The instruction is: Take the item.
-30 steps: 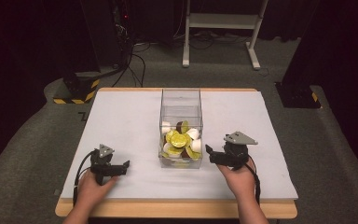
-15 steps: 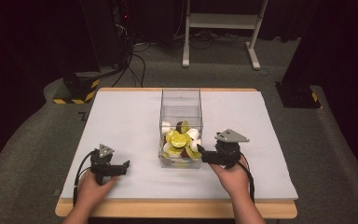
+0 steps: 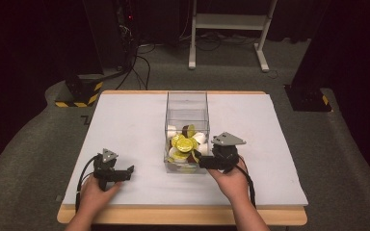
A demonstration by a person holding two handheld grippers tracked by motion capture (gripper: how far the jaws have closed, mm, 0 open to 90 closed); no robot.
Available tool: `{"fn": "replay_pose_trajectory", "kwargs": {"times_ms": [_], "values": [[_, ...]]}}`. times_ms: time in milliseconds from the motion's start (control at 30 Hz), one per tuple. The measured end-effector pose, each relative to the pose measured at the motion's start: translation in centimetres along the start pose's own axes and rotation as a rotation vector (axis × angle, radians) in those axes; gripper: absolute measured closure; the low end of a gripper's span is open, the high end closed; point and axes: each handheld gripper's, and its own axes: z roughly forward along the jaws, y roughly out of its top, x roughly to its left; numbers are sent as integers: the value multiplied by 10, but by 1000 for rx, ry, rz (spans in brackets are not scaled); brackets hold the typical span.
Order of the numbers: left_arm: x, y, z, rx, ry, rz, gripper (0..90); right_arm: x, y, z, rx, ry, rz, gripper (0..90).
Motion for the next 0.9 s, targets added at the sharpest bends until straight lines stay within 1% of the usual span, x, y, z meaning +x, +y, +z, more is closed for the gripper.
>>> {"fn": "replay_pose_trajectory", "kwargs": {"times_ms": [433, 567, 900], "values": [[0, 0, 0, 1, 0, 1, 49, 10, 4, 12, 5, 22, -15, 138], [0, 0, 0, 3, 0, 4, 49, 15, 7, 17, 6, 29, -33, 138], [0, 0, 0, 3, 0, 4, 49, 24, 11, 28, 21, 40, -47, 139]]}}
